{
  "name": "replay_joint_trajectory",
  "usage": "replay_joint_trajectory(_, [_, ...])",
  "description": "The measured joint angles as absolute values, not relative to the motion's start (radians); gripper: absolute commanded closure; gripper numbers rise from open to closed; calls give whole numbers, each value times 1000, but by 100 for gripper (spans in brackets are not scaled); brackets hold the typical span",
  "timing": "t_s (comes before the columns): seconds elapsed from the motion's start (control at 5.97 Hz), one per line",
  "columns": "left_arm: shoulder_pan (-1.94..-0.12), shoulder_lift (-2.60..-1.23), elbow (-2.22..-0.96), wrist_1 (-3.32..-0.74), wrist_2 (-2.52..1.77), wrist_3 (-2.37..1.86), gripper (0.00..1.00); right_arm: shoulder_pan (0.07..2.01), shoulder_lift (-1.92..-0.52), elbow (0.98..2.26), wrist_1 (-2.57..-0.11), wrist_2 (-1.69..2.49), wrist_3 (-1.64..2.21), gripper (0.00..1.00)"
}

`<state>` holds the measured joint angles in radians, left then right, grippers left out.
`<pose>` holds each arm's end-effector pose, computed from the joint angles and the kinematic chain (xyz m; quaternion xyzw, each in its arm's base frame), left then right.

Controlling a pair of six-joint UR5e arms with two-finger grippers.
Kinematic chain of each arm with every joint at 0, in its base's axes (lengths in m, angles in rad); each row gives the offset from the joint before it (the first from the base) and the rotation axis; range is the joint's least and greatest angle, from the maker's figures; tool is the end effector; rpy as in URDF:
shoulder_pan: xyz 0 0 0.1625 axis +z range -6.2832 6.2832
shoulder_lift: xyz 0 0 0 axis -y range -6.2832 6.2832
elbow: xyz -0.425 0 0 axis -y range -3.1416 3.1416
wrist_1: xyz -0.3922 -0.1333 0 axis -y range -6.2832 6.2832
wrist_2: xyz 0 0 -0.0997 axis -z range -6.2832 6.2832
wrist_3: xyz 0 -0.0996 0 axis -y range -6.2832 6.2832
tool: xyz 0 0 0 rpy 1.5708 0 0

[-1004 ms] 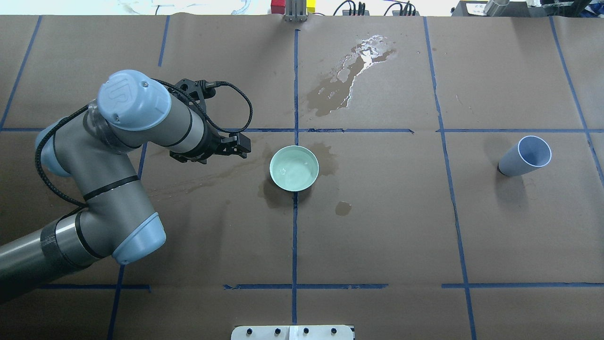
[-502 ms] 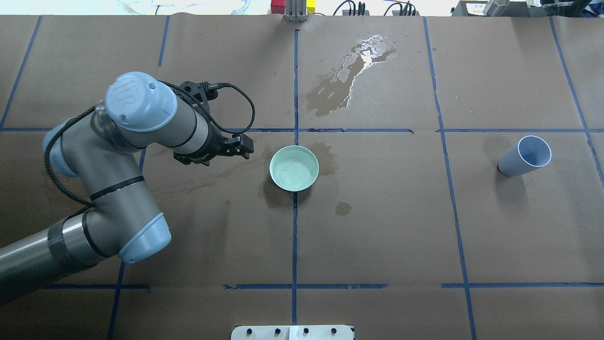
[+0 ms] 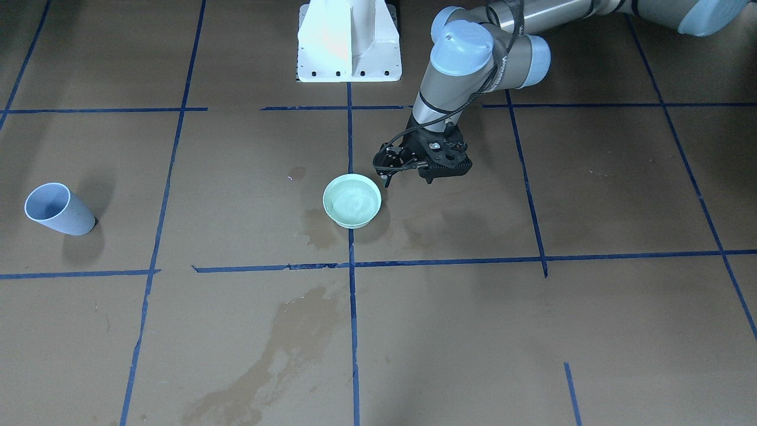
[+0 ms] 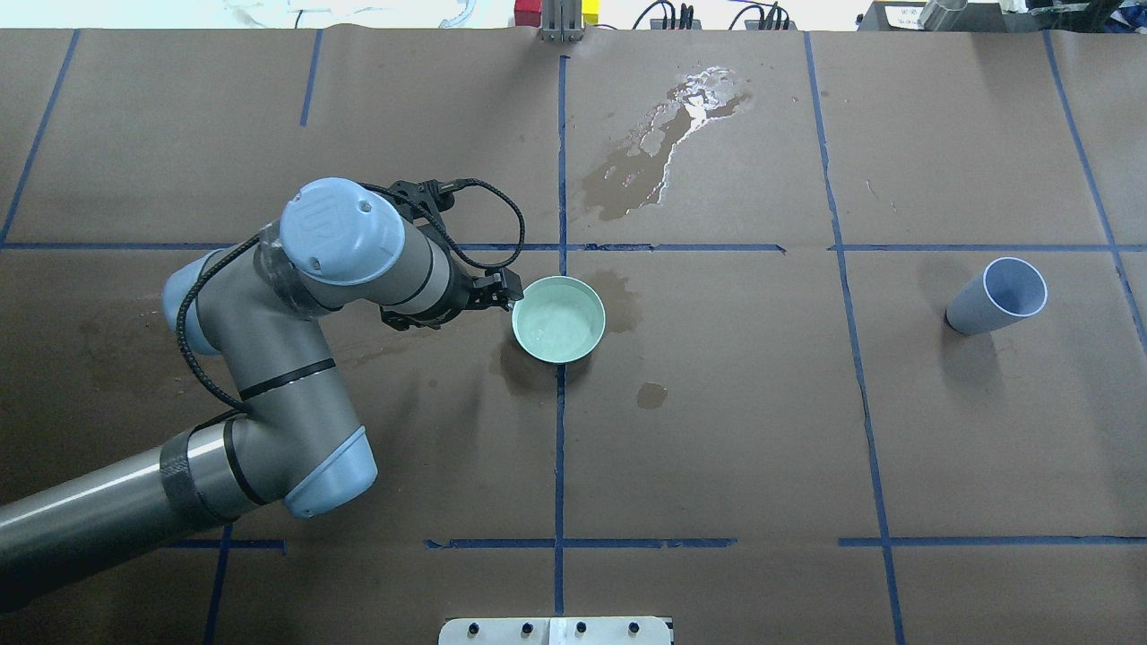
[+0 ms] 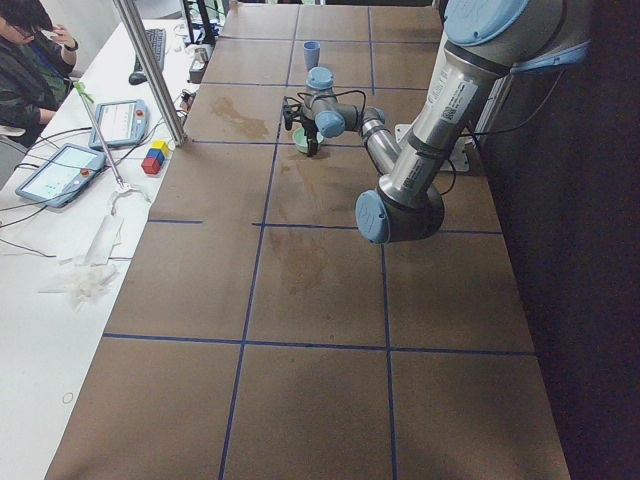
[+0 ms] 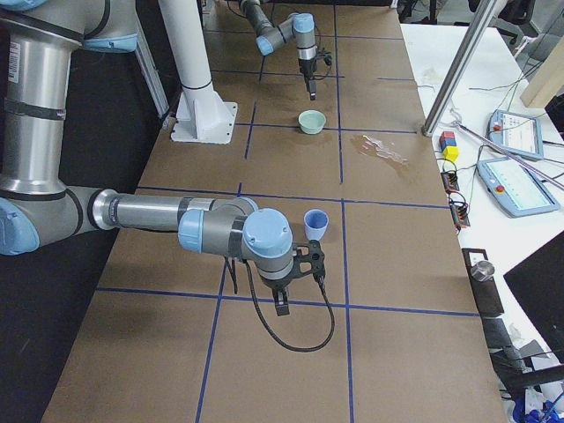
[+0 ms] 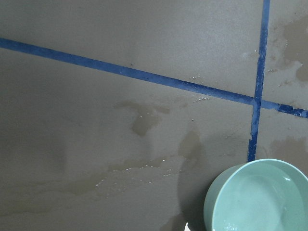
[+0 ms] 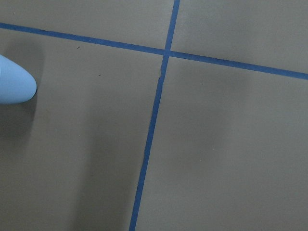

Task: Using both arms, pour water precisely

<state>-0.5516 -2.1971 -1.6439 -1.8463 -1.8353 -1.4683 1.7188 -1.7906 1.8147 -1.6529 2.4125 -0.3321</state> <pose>0.5270 -0.4502 0.2258 0.0388 0.4771 -0.1348 0.8676 0.1166 -0.3821 0.6398 0.0714 -0.4029 -0.0721 0.9096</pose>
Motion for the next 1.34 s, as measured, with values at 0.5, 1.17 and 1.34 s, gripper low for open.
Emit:
replay_joint_trajectory(0.5, [-511,-2278,-1516,-1890,-1793,-1549,21,1692,-1790,1813,-1652,2416,-331,0])
replay_joint_trajectory(1.17, [-504,-2295,-1455,-1914,-1790,-1566,100,1687,-1790,1813,-1654,2411,-334,0])
replay_joint_trajectory(1.34, [-505,-2296,-1453,-1914,-1790,-1553,100,1687,-1790,1812,-1654,2410,-334,0])
